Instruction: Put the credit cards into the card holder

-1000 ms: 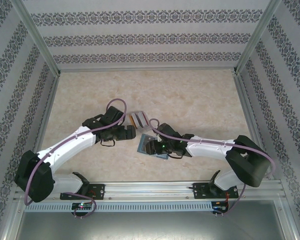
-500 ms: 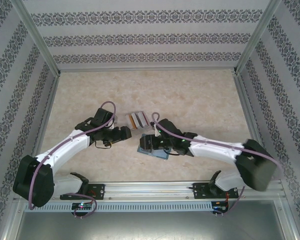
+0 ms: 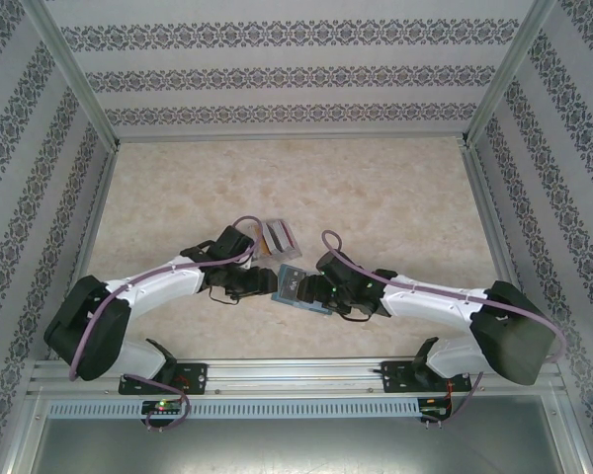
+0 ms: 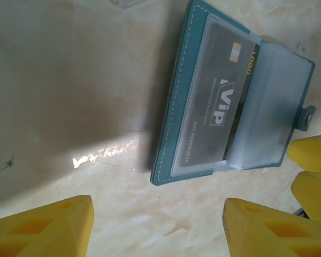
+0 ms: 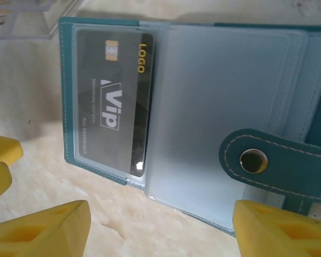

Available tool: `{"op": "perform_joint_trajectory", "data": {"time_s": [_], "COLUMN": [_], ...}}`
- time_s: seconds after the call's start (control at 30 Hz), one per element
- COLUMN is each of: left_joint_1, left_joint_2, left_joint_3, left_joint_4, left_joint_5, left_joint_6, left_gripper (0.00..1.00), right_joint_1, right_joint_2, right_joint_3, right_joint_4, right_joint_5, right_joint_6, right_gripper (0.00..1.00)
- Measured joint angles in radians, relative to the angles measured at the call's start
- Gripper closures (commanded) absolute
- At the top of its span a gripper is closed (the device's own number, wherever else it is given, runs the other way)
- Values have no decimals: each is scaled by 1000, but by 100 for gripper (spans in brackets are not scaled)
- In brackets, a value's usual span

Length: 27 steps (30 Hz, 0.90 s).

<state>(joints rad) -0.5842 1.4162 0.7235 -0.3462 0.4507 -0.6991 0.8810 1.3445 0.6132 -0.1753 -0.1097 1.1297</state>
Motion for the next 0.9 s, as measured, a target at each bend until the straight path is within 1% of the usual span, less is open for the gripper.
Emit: {"op": "perform_joint_trajectory", "data": {"time_s": [0.13,0.33,0.43,0.5,0.7,0.83,0.9], "left_joint_1": [-11,-32,-48,-60,-84,-89,-89], "left_joint_2": [45,97,115,127,158,161,161], "left_joint_3": [0,0,0,3,19,21,21], "left_joint_4": [37,92,128,149,180,185,187], "left_joint_5": [-16,-40,-57,-64,-67,-68,-67], "left_joint_6": [0,-3,-5,-7,-8,-10,-12], "left_gripper": [37,47,55,63,75,79,80], "right_joint_1": [-2,-2,-2,-2,-15,-18,-22], "right_joint_2": [39,70,73,84,95,95,95], "right_joint_3": [0,14,20,26,27,27,27], "right_joint_4": [5,14,14,16,61,93,109], "right_joint_5": [-3,-6,-8,-11,-33,-41,-42], "right_joint_6": [32,52,53,51,50,49,43], "right_gripper": [30,32,32,34,39,41,42]}}
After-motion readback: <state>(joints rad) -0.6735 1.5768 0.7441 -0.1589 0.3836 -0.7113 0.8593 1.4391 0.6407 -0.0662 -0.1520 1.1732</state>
